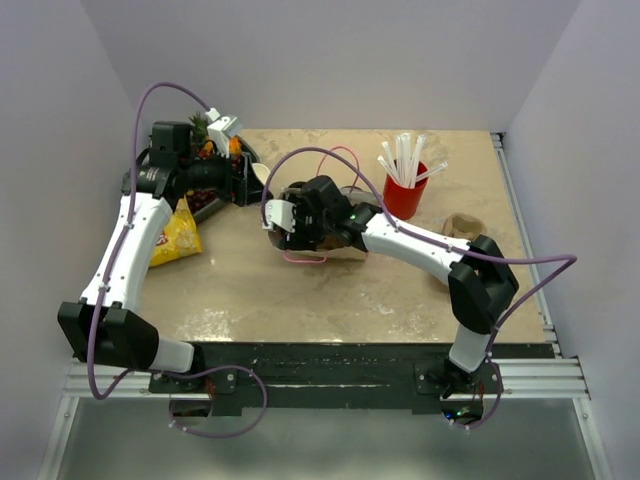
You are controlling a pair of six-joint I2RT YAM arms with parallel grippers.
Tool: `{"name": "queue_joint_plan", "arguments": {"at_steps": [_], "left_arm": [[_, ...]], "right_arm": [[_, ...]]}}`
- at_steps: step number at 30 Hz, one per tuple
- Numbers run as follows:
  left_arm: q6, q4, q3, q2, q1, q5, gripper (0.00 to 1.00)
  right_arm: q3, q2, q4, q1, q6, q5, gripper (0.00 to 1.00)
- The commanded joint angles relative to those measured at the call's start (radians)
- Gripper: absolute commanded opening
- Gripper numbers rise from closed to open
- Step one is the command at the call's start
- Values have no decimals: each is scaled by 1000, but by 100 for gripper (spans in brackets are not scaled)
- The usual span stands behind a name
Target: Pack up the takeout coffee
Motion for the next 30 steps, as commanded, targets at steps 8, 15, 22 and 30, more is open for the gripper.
{"name": "queue_joint_plan", "arguments": {"at_steps": [8,15,22,30], "left_arm": [[20,-38,-48,-13,-68,50,86],[18,-26,-51,4,-71,69,86],[9,-14,-51,18,-74,103,87],[3,-2,-57,29,-79,120,87]], "right_arm": [[-14,-23,-40,-20,105,38,18],[10,-28,-55,-20,100,40,40],[41,-23,-66,-20,108,41,51],[67,-29,-70,-19,128,49,66]]}}
